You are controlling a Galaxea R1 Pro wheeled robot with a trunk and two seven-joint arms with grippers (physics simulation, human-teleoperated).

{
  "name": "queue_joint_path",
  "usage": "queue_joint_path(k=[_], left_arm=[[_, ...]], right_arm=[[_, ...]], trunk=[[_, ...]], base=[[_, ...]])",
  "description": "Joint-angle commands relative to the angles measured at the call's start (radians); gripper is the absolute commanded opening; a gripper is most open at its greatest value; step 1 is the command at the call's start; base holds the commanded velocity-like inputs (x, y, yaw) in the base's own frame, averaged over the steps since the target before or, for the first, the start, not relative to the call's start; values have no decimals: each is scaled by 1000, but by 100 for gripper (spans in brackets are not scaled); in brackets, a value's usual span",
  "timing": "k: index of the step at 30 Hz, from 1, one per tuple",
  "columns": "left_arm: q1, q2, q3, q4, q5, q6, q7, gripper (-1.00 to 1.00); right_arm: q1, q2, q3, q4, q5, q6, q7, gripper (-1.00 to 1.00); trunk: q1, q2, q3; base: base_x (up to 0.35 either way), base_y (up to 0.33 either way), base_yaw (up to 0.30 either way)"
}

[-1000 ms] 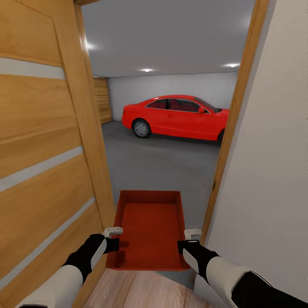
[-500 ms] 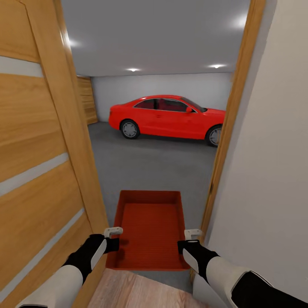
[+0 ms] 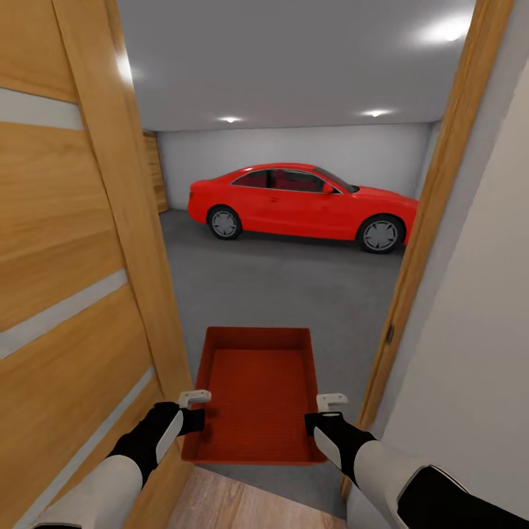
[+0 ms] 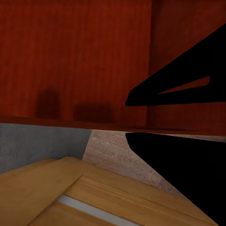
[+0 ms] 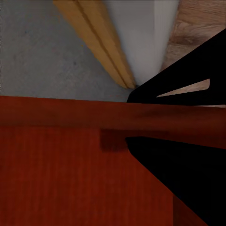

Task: Move the two storage containers from the living room to the garage. In the garage, place one container on the floor and stack the other container on top of it (either order is fine).

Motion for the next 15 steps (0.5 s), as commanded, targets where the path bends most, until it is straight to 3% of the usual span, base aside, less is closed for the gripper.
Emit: queue_joint_path(k=[1, 15], left_arm=[[-1, 0, 4, -3, -39, 7, 13, -100], [-1, 0, 2, -3, -39, 7, 13, -100]], right_arm=[[-1, 0, 21, 2, -5, 7, -8, -100], [-1, -1, 21, 2, -5, 7, -8, -100]], trunk=[[1, -3, -2], [1, -3, -2]], base=[[43, 39, 0], [4, 4, 0]])
